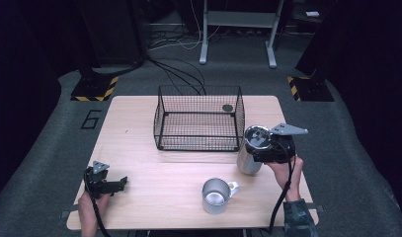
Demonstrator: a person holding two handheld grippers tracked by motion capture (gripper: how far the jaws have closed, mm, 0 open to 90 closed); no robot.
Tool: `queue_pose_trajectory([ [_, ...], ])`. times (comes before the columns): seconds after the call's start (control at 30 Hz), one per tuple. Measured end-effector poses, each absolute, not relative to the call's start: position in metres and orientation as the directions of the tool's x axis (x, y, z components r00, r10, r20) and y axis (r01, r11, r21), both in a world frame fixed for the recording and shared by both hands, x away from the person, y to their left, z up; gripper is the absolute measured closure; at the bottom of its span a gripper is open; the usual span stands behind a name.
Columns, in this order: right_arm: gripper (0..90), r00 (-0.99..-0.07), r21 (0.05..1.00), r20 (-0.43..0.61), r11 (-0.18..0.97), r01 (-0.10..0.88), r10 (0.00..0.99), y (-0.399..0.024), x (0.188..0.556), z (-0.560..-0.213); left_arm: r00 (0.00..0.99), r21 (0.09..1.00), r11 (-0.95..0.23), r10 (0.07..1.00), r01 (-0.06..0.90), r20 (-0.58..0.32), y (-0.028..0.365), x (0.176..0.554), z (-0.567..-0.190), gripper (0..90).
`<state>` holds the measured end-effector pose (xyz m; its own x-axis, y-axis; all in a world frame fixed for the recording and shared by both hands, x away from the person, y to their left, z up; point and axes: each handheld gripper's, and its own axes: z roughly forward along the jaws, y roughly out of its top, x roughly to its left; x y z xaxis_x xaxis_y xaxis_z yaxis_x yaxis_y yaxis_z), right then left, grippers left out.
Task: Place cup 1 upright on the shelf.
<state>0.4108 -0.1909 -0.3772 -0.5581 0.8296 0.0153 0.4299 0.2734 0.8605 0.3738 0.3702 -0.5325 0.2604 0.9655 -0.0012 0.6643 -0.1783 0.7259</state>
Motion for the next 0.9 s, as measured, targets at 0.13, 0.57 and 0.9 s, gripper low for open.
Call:
queue_pose_trajectory([
  [0.13, 3.5, -0.565, 0.858, 0.017, 0.278, 0.432, 0.825, -0.187, 0.411, -0.376, 0.26, 0.726, -0.178, 0.966, 0.664, -0.001, 0.37, 0.374, -0.533, 0.4],
  [0.57, 3.5, -0.59, 0.857, 0.02, 0.289, 0.425, 0.807, -0.175, 0.415, -0.368, 0.261, 0.725, -0.179, 0.965, 0.664, 0.0, 0.37, 0.374, -0.532, 0.4],
  [0.9, 3.5, -0.614, 0.859, 0.02, 0.3, 0.414, 0.789, -0.167, 0.42, -0.359, 0.261, 0.726, -0.179, 0.965, 0.665, -0.001, 0.37, 0.374, -0.533, 0.4],
])
